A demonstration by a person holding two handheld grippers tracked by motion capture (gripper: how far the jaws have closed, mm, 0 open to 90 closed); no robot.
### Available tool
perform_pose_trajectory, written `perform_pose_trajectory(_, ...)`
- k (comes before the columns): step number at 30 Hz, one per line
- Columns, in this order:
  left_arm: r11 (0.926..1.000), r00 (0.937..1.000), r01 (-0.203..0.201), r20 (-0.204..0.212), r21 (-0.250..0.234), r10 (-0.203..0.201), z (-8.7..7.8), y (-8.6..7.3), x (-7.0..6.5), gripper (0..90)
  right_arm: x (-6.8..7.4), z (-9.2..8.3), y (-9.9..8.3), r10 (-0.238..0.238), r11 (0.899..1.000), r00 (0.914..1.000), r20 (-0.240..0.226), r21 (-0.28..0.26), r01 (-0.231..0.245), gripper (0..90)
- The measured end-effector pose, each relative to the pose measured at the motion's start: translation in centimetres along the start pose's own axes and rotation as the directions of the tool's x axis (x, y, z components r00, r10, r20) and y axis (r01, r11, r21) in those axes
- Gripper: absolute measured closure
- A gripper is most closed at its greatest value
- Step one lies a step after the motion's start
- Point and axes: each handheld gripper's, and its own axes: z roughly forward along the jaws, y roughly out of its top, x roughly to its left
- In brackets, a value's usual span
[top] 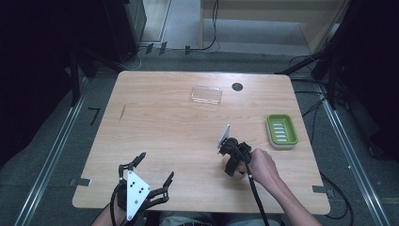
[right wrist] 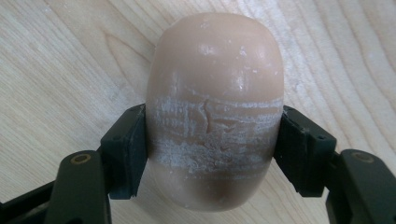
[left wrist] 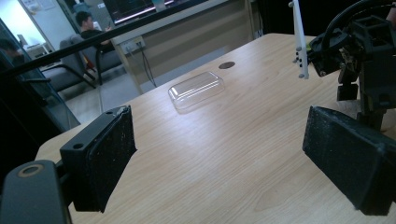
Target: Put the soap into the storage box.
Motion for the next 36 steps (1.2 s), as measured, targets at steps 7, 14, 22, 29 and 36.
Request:
perform_pose_trajectory(7, 1.0000, 1.0000, 0.000, 0.000, 0.000, 0.000, 0.0, 0.0, 0.0, 9.9, -0.4, -0.6, -0.4, 0.017, 1.000, 0.9999, -0.004, -0.010, -0.017, 33.3)
perform_pose_trajectory(14, 1.0000, 1.0000, 0.002, 0.000, -0.002, -0.002, 0.0, 0.0, 0.0, 9.9, -1.0, -1.0, -0.9, 0.041, 0.999, 0.9991, -0.008, -0.011, -0.041, 33.2)
perform_pose_trajectory(22, 1.0000, 1.0000, -0.001, 0.000, 0.001, 0.001, 0.0, 0.0, 0.0, 9.9, -1.7, -1.1, -1.7, 0.058, 0.998, 0.9983, -0.005, -0.006, -0.058, 33.3)
perform_pose_trajectory(29, 1.0000, 1.0000, 0.000, 0.000, 0.000, 0.000, 0.0, 0.0, 0.0, 10.0, -2.3, -1.2, -2.4, 0.073, 0.997, 0.9973, -0.001, 0.000, -0.073, 33.3)
perform_pose_trajectory(36, 1.0000, 1.0000, 0.000, 0.000, 0.000, 0.000, 0.0, 0.0, 0.0, 9.9, -2.9, -1.3, -3.0, 0.098, 0.995, 0.9952, 0.004, 0.007, -0.098, 33.3)
